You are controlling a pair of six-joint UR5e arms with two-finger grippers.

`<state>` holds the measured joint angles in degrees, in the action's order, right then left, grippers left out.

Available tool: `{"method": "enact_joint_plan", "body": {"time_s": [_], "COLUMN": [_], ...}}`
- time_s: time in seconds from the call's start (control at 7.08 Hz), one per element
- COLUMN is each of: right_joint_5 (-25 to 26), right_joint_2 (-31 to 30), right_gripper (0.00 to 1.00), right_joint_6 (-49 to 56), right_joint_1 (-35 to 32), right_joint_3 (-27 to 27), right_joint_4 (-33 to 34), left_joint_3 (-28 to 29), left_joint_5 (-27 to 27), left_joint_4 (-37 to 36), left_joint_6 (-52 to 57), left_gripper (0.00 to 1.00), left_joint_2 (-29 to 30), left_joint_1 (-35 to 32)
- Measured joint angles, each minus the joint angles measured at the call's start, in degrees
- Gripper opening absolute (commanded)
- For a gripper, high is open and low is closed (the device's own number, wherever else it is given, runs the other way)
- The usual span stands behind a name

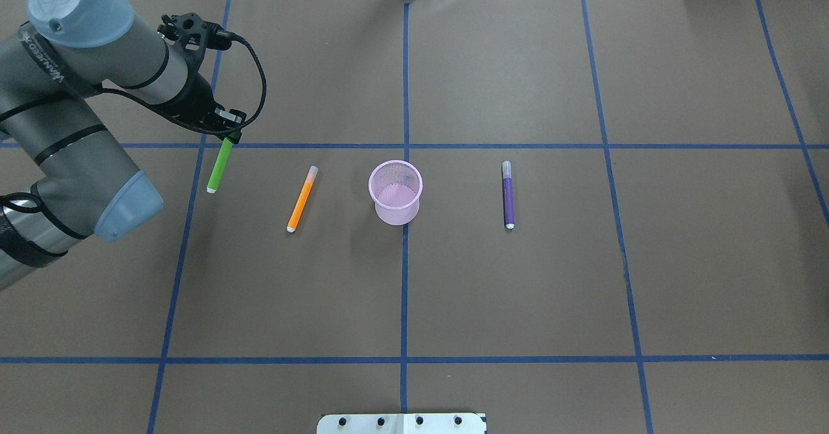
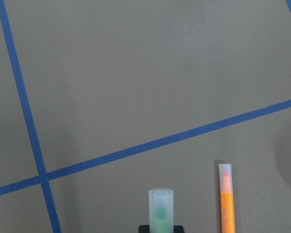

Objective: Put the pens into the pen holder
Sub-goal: 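Lift the green marker upright with the left gripper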

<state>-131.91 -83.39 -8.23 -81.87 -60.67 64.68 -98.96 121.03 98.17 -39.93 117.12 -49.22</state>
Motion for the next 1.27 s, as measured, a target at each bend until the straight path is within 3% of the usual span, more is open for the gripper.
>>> {"method": "enact_joint_plan", "body": {"time_s": [0.14,0.71,1.27], "right_joint_5": [0.1,0.2,0.2], "right_joint_2": [0.3,0.5,0.9], "right_gripper": [0.96,0.58,0.53], "right_joint_6": [0.0,0.0,0.0], "right_joint_1": [0.5,1.1,1.1], "right_joint_3": [0.8,1.7,2.7], "right_joint_4": [0.0,0.0,0.0], "left_joint_3": [0.2,0.4,0.6], "left_joint_5": [0.0,0.0,0.0], "left_joint_4": [0.0,0.0,-0.1], "left_joint_6": [0.0,0.0,0.0], "left_gripper": [0.0,0.0,0.0], "left_joint_2": [0.2,0.5,1.1], "left_joint_1": [0.0,-0.1,-0.1]}}
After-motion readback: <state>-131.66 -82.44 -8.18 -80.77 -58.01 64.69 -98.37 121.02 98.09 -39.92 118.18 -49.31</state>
